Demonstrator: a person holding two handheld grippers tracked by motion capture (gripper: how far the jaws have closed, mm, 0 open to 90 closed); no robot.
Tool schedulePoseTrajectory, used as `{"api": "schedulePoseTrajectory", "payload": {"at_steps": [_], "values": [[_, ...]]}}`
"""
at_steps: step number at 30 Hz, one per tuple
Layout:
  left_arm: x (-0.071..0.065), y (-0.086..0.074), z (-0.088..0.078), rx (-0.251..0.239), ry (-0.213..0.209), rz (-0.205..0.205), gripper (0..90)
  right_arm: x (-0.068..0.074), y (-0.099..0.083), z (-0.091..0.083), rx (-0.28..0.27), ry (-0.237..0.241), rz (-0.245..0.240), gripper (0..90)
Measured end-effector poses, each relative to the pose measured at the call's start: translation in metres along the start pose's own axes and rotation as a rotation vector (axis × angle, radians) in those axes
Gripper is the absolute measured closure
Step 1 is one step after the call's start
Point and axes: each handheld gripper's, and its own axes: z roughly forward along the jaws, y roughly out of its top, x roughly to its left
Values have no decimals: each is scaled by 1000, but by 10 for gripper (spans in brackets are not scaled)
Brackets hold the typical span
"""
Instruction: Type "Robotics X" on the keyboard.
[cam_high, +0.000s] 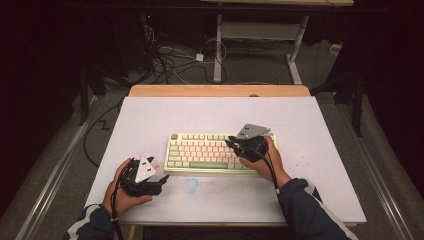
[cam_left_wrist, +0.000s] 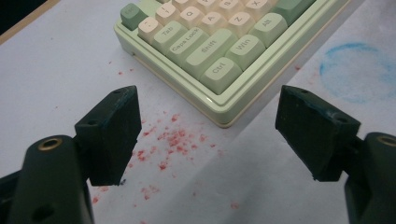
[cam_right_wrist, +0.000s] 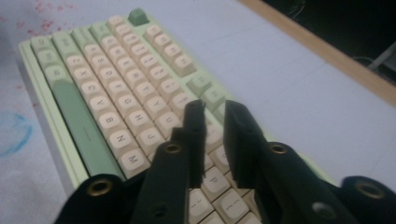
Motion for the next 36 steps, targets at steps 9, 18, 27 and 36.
{"api": "schedulePoseTrajectory", "payload": {"at_steps": [9,18,27,36], "values": [[1,2,-1,-2,0,-14,292,-2,1,-31,-119,-61,-4,400],[3,7,-3,11,-10,-52,499,-1,-16,-67,-170,-153,15,214],[5,13,-7,50,-55,-58,848,1,-39,-86,-172,-195,13,215],[3,23,-5,84,-62,-62,872,5,-68,-105,-166,-226,35,223]]}}
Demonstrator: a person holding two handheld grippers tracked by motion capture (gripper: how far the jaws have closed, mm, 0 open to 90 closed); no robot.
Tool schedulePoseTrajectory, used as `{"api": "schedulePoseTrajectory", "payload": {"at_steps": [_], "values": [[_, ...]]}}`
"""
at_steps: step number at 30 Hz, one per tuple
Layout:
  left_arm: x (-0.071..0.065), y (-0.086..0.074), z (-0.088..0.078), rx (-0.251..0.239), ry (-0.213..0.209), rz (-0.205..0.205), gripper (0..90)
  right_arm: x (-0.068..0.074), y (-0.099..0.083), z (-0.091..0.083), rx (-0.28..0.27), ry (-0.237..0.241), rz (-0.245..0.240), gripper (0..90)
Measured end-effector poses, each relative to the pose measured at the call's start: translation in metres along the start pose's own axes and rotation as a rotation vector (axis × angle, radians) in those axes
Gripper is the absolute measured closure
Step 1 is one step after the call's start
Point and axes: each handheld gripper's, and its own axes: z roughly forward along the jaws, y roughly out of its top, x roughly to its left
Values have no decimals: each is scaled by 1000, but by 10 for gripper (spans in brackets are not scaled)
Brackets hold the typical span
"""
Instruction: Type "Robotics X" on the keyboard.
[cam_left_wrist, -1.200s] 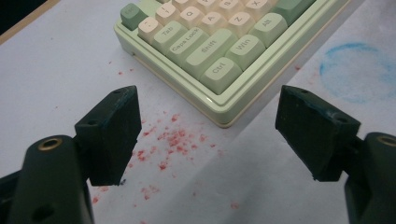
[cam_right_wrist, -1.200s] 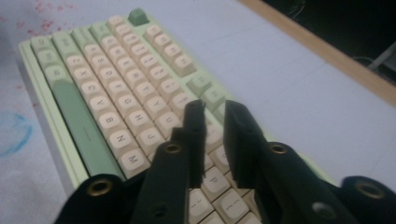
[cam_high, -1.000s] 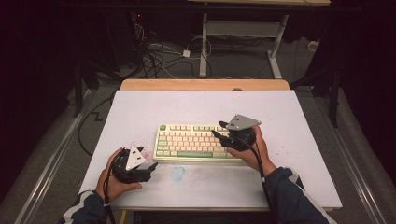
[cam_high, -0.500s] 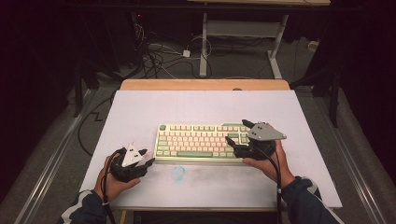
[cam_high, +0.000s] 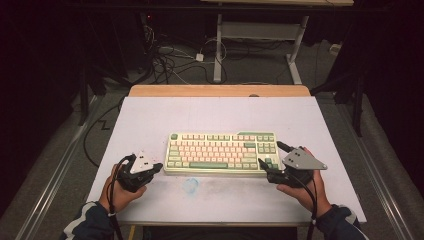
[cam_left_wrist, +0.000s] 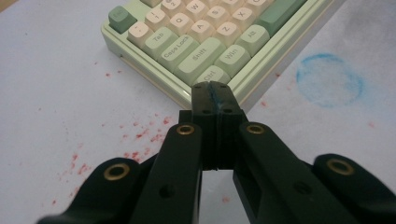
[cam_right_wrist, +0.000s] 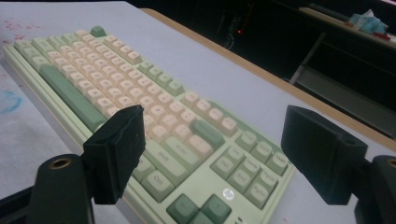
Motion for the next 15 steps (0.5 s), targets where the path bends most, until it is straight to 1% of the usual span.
{"api": "schedulePoseTrajectory", "payload": {"at_steps": [1,2,3,6,7,10,12,13,15], "values": [[0,2,1,1,-2,-8,872,1,-6,-5,13,-9,-11,222],[-1,3,2,4,-2,-4,872,1,-6,-5,13,-9,-11,222],[-2,5,4,9,-2,1,873,2,-8,-8,16,-18,-21,222],[-5,10,10,19,-10,9,873,2,-15,-15,20,-23,-13,222],[-7,11,12,24,-15,14,873,3,-17,-17,19,-26,-24,222],[-12,16,18,32,-30,24,873,4,-23,-24,29,-28,-9,222],[-15,19,23,34,-36,37,872,5,-26,-27,36,-34,-16,222],[-17,21,26,30,-43,31,872,5,-28,-28,38,-35,-15,222],[-21,26,31,30,-53,38,873,6,-31,-30,40,-37,-7,222]]}}
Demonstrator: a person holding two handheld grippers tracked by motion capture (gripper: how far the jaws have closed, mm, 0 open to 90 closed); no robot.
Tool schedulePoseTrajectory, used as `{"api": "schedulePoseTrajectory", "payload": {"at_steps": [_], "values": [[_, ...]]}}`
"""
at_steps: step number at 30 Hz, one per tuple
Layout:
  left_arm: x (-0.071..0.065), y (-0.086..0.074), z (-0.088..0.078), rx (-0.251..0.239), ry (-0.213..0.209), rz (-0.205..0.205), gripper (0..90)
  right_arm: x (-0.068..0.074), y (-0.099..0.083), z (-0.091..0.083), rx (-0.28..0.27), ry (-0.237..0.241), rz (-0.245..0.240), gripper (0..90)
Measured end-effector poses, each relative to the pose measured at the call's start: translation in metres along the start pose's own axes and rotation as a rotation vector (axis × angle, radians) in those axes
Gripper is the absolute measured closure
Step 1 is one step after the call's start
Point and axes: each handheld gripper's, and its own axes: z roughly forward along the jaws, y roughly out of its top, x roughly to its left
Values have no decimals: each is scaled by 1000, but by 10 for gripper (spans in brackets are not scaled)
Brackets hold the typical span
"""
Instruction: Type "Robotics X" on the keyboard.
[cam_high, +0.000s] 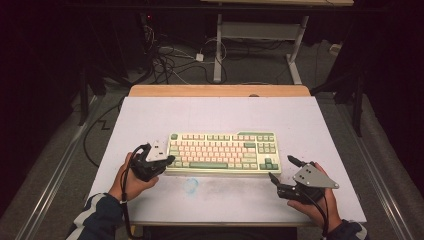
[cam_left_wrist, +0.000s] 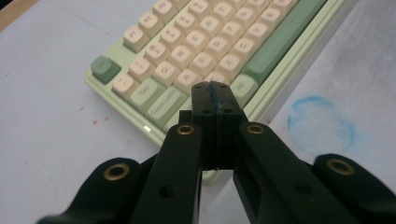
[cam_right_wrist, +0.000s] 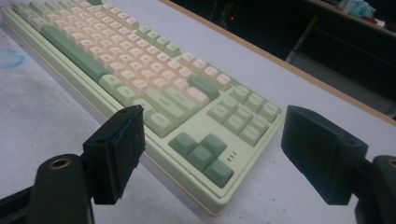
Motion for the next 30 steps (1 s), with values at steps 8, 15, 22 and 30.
{"api": "schedulePoseTrajectory", "payload": {"at_steps": [8,15,22,30], "values": [[-20,11,28,29,-63,29,873,3,-4,2,22,12,-5,223],[-34,13,51,72,-93,61,873,9,-5,7,40,36,-25,224],[-47,12,74,113,-112,94,873,10,-6,10,49,47,-29,224],[-57,9,92,140,-106,116,873,10,-7,11,56,59,-30,229]]}}
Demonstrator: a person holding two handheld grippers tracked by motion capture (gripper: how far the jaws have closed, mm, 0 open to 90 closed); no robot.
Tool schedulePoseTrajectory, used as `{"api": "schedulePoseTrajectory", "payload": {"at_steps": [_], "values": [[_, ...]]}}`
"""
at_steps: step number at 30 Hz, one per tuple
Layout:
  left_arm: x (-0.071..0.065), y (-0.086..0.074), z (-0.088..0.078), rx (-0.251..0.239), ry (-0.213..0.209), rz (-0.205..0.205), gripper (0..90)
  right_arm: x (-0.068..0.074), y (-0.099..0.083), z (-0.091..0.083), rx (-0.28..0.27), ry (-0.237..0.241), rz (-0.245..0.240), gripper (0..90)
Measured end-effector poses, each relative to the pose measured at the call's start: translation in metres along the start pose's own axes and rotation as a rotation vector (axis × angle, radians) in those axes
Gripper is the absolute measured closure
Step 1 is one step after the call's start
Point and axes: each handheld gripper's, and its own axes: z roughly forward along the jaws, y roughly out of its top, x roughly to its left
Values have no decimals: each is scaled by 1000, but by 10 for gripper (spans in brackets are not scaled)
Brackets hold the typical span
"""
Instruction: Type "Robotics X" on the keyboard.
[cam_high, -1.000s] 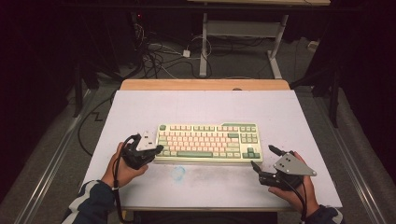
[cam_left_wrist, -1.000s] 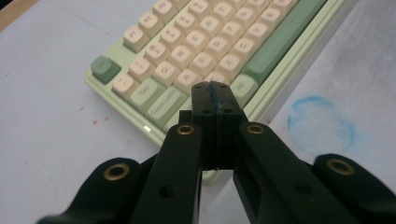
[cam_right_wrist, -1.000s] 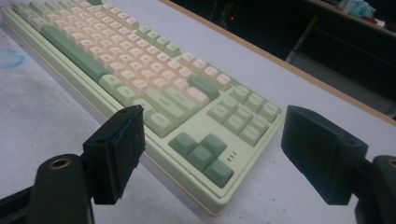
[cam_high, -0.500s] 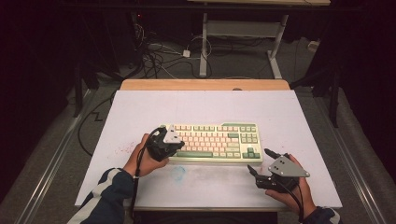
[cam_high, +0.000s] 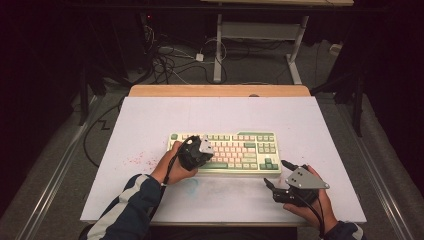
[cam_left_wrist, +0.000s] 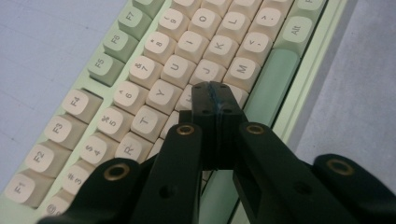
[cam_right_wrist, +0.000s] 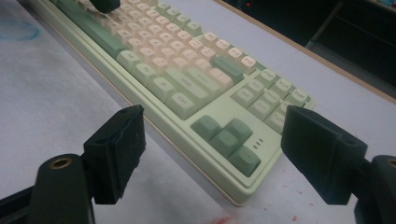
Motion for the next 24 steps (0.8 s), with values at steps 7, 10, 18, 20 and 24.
{"api": "schedulePoseTrajectory", "payload": {"at_steps": [7,10,18,20,24], "values": [[-1,-3,7,27,16,19,873,0,-1,2,24,14,3,236],[-1,-3,6,17,18,20,873,0,0,2,23,8,4,239],[5,10,-21,-125,35,8,787,-6,1,-6,-21,-37,30,251],[6,13,-28,-180,44,5,711,-7,2,-7,-27,-37,30,251],[10,13,-35,-230,60,19,586,-8,1,-6,-22,-43,34,251]]}}
